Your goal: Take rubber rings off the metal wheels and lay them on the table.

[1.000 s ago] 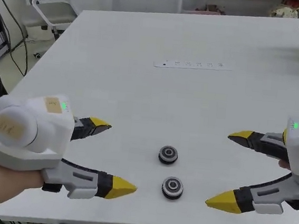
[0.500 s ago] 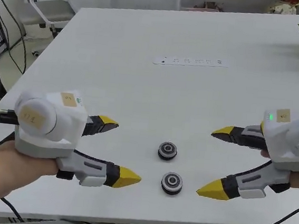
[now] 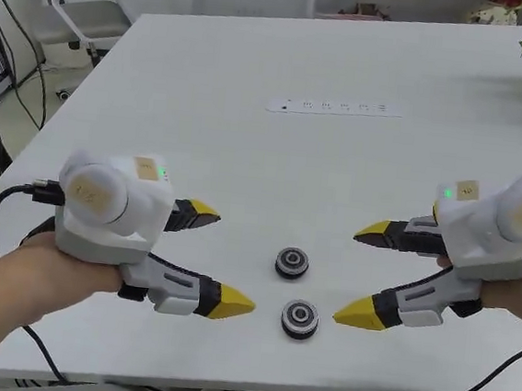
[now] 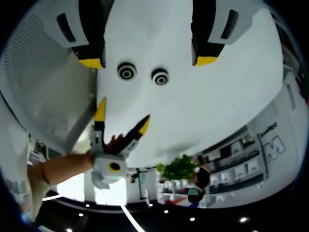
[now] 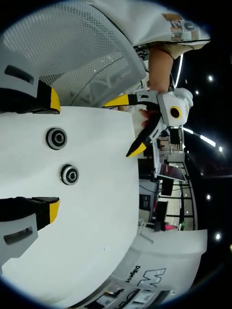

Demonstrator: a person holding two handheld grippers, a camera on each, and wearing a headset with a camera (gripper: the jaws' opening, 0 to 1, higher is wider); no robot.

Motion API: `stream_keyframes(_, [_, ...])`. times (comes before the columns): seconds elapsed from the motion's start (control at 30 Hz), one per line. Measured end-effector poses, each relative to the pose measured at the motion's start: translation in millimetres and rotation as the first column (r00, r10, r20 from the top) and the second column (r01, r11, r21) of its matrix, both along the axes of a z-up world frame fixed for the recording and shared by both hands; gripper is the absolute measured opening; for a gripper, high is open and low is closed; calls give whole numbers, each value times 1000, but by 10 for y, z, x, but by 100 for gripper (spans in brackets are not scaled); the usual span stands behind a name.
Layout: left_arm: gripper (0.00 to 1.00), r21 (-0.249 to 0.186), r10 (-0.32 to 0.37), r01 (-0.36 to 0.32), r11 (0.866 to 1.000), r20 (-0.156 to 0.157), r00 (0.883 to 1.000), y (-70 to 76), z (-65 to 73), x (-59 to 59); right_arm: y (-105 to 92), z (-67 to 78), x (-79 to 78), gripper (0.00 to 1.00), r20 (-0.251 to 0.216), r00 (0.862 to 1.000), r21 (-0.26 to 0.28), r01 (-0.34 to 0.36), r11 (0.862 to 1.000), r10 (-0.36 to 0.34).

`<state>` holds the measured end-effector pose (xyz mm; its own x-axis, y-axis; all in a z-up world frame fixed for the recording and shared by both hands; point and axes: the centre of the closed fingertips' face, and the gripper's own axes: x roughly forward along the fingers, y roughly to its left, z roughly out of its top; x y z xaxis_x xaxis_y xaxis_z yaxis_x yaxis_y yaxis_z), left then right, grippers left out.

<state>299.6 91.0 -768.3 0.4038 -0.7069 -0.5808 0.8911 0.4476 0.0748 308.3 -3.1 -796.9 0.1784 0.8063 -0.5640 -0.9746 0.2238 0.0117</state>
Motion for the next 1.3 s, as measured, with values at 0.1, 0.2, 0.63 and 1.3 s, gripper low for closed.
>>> stream_keyframes(0.1, [73, 2, 0, 0, 1000, -5, 1000, -15, -21, 29, 15, -34, 1, 66, -3, 1000, -10, -12, 1000, 11])
stream_keyframes(0.2, [72, 3, -6, 6, 1000, -17, 1000, -38, -52, 45, 42, -78, -16, 65, -9, 1000, -25, -25, 999, 25])
stream_keyframes(0.63, [66, 36, -43, 44, 998, -40, 998, -92, -262, 95, 106, -337, -49, 61, -20, 996, -83, -84, 993, 82])
stream_keyframes(1.3, [57, 29, -135, 138, 990, -91, 987, -406, -453, 14, 208, -500, -134, 47, -55, 988, -112, -150, 982, 145])
